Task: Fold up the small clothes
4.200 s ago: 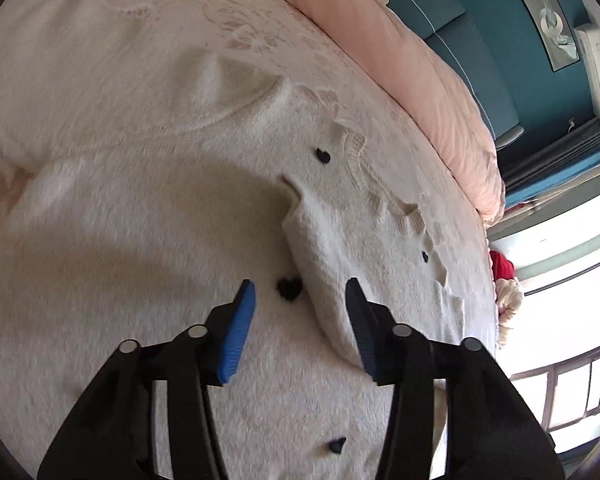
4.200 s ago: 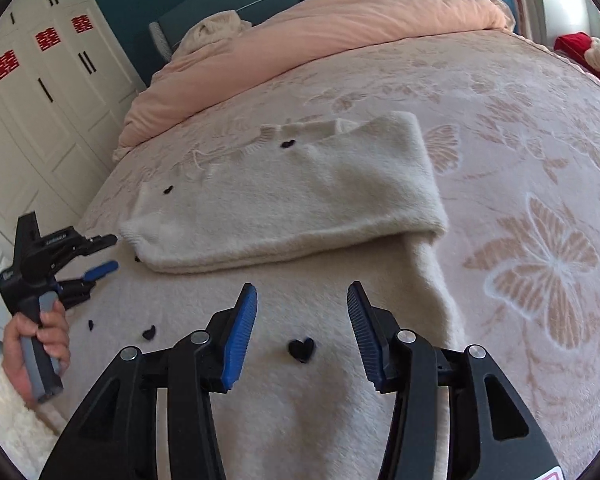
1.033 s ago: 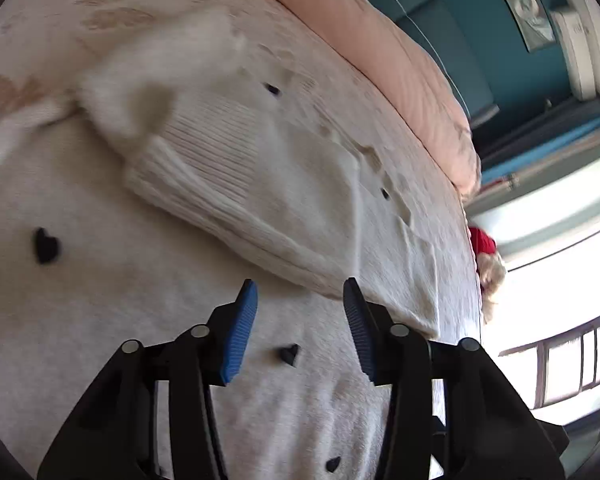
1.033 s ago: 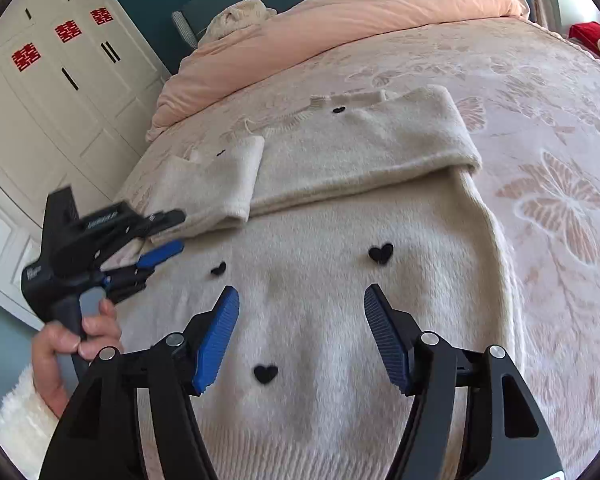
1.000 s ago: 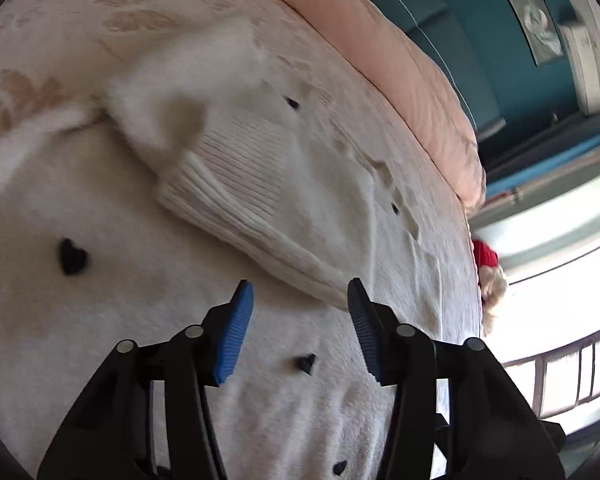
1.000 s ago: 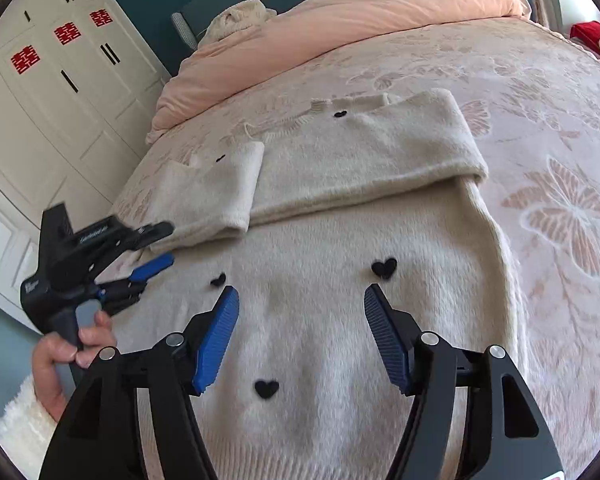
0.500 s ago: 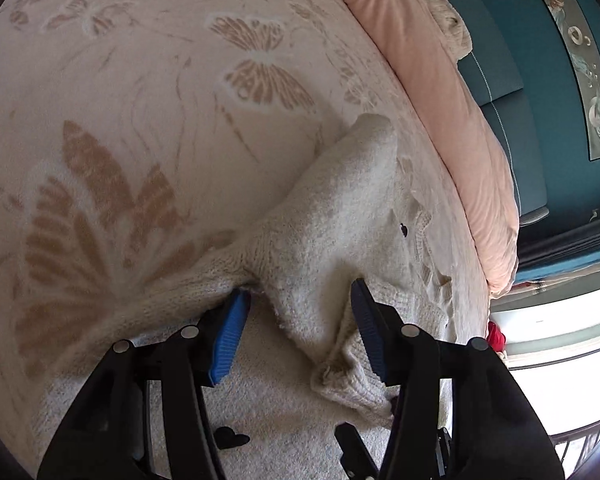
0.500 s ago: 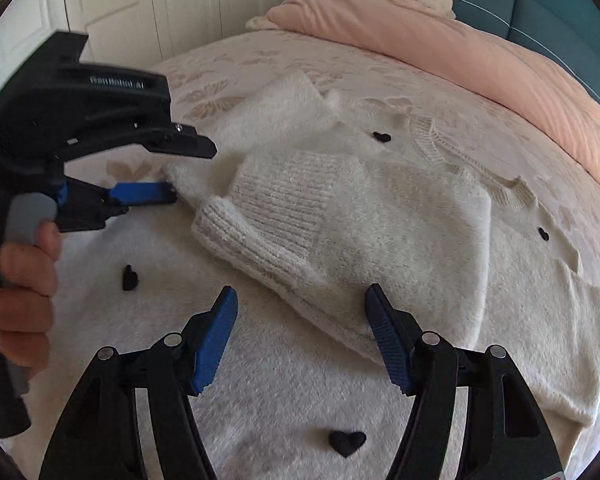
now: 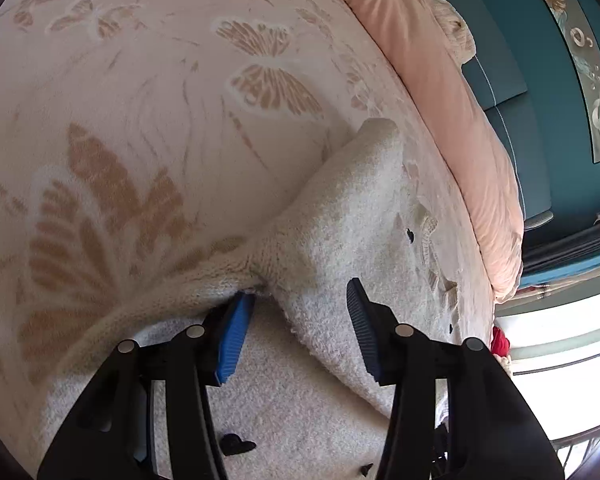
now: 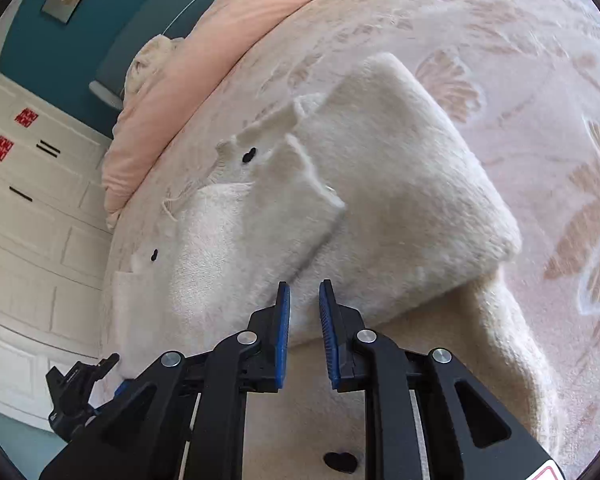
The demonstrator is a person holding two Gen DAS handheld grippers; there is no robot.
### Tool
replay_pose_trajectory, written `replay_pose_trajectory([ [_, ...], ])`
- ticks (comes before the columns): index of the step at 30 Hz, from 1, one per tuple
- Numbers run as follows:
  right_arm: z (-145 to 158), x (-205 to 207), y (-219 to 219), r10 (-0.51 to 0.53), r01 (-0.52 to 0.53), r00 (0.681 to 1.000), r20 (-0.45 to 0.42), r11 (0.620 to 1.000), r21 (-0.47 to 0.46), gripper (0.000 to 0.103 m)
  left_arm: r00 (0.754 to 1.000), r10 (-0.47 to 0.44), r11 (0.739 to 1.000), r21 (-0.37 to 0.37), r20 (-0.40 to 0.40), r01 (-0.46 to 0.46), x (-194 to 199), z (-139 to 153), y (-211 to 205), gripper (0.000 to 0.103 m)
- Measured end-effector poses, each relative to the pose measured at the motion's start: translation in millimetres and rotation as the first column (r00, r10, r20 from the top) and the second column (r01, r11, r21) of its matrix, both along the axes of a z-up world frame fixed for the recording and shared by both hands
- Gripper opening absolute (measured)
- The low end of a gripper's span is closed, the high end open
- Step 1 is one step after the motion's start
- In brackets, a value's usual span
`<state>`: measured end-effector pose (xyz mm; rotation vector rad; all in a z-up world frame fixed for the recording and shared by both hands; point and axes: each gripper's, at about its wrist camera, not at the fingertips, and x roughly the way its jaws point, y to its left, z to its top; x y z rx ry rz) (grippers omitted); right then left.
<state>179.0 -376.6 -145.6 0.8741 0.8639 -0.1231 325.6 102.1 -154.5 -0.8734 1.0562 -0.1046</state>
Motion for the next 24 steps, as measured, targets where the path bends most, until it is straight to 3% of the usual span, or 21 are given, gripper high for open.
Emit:
replay_pose_trajectory([
  [2,7.0,-4.6,-0.3,-0.013,0.013,0.999,0.037,1.0,-0.014,0.035,0.999,0.029,0.999,-0.044,-0.022,-0.03,-0.6,-0.8,0.0,0.049],
  [3,10.9,-4.3,0.6,-0.016,0.017,0.998,0.054,1.0,-0.02,0.055,0.999,0.044,0.997,-0.062,-0.027,-0.046,-1.2,-0.7,-0.1,0.049],
  [4,13.9,-2.5,1.1,-0.019,0.02,0.997,0.071,1.0,-0.016,0.061,0.998,0.055,0.996,-0.069,-0.027,-0.057,-1.1,0.4,-1.1,0.049],
  [7,16.0,17.8,5.0,-0.002,0.002,0.997,0.073,1.0,-0.011,0.062,0.998,0.059,0.996,-0.069,0.001,-0.059,1.5,6.5,-8.0,0.046],
  [8,12.2,27.1,5.9,0.005,-0.004,0.998,0.055,1.0,-0.015,0.06,0.998,0.055,0.997,-0.06,0.012,-0.054,4.0,9.3,-10.2,0.042],
  [9,7.7,39.2,5.9,0.011,-0.01,1.0,0.025,1.0,-0.025,0.041,0.998,0.052,0.998,-0.048,0.029,-0.05,6.4,13.7,-12.0,0.028],
  [10,6.5,49.1,6.5,0.018,-0.017,1.0,0.003,0.999,-0.03,0.012,0.998,0.045,0.998,-0.036,0.053,-0.043,9.5,19.8,-12.9,0.015],
  [11,11.0,56.0,7.0,0.029,-0.029,1.0,0.002,0.999,-0.017,0.012,0.996,0.041,0.999,-0.021,0.08,-0.04,12.3,28.7,-11.9,0.008],
  [12,27.8,56.3,8.1,0.036,-0.036,0.997,0.074,0.999,-0.001,0.011,0.993,0.038,0.999,0.0,0.112,-0.038,13.8,38.5,-10.5,0.008],
  [14,81.8,45.2,17.7,0.072,-0.057,0.961,0.268,0.996,-0.066,0.011,0.983,0.019,0.998,0.061,0.183,-0.031,16.1,58.4,-7.1,0.008],
  [16,112.7,24.6,18.6,0.092,-0.047,0.918,0.387,0.991,-0.123,0.01,0.981,0.005,0.994,0.106,0.193,-0.026,19.1,59.7,-3.8,0.008],
  [17,108.0,17.6,15.5,0.08,-0.025,0.921,0.381,0.989,-0.148,0.01,0.986,-0.001,0.994,0.111,0.169,-0.018,21.4,51.4,-2.6,0.008],
  [18,87.1,19.9,10.0,0.069,-0.022,0.95,0.303,0.988,-0.156,0.01,0.991,-0.005,0.994,0.113,0.136,-0.011,23.5,38.7,-1.6,0.008],
  [20,25.9,30.3,-1.4,0.04,-0.031,0.997,0.073,0.992,-0.118,0.01,0.998,0.0,0.991,0.137,0.058,-0.007,24.2,16.7,-2.3,0.008],
  [21,6.2,29.4,-2.4,0.037,-0.037,0.999,-0.008,0.994,-0.105,0.01,0.999,0.002,0.991,0.133,0.04,-0.007,21.3,9.5,-2.6,0.008],
  [24,19.7,10.4,1.3,0.018,-0.011,0.993,0.115,0.998,-0.069,0.01,0.998,0.0,0.989,0.146,0.067,-0.009,15.0,7.2,-0.3,0.008],
])
